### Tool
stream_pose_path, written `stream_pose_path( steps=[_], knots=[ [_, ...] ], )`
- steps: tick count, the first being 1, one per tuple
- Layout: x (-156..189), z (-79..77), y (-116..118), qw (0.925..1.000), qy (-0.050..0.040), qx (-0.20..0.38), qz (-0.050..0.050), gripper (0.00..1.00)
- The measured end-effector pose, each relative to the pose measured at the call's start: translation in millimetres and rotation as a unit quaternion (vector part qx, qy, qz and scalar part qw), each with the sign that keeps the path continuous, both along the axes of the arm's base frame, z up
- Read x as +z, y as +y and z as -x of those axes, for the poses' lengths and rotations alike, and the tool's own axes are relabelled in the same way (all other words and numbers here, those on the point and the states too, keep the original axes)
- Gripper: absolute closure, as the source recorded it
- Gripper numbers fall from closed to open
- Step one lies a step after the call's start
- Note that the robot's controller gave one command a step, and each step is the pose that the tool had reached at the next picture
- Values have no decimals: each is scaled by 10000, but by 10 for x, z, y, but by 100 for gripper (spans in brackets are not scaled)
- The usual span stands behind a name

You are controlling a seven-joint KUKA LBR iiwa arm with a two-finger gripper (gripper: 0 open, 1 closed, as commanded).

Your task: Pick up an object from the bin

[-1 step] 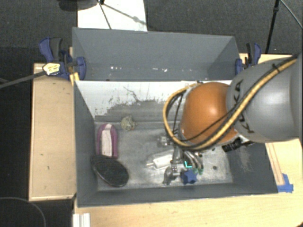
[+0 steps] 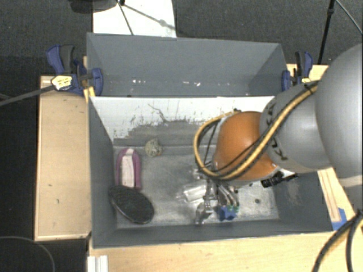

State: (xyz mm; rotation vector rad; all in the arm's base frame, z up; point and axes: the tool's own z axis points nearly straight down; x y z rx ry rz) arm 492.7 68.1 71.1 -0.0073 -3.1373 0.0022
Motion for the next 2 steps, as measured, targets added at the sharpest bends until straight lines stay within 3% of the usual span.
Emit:
stream_pose_path(
  steps=[1, 2],
  knots=[
    [36, -10, 15, 10000, -26, -15, -11, 100],
    [1420, -147, 207, 9993, -78, 374, -17, 100]
  ],
)
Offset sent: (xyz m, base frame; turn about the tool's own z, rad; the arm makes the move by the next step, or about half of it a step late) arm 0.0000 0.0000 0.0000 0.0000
